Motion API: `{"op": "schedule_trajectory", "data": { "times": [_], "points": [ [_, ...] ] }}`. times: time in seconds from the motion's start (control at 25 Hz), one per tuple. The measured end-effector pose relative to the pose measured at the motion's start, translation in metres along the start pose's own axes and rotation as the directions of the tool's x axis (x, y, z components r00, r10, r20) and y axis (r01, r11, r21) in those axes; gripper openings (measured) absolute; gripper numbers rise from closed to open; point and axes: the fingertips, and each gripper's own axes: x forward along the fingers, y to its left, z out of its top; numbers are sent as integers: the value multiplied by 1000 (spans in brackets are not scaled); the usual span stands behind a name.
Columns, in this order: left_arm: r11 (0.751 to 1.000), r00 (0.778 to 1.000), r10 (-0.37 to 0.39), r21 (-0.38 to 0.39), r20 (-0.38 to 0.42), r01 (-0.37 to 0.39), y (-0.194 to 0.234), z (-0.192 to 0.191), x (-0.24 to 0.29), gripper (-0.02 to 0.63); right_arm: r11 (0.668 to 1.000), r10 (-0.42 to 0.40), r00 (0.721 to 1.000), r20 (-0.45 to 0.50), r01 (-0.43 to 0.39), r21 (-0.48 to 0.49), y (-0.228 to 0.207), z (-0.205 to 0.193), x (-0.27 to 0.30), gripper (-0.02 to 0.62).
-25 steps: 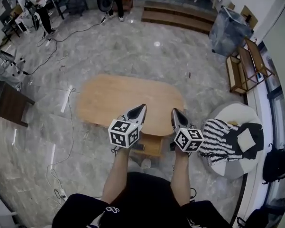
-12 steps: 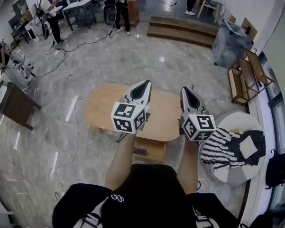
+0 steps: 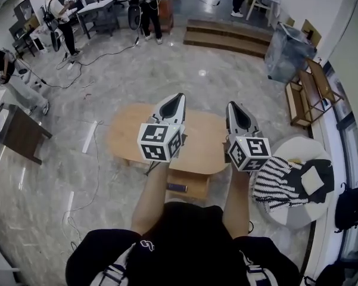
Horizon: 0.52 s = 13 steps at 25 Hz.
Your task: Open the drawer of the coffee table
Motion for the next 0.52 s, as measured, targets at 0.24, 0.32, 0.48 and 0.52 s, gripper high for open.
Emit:
{"op": "schedule_trajectory", "data": {
  "times": [0.24,0.32,0.48,0.52],
  "points": [
    [1000,1000,-16,-5,-9,16,-10,-14,7,9,1000,-22,1000,-17,22,-10,-11,-11,-8,12],
    [1000,1000,-15,-4,-13,15,-13,-16,11,9,999,-31,999,-17,31,-14,-16,-10,-9,12],
    [1000,1000,-19,1,-2,19,-14,-14,19,9,999,-48,999,-7,48,-24,-24,-6,-7,12],
    [1000,1000,-20,3,0,20,-14,-13,21,9,998,-52,999,-4,52,-27,-26,-5,-6,12]
  ]
}}
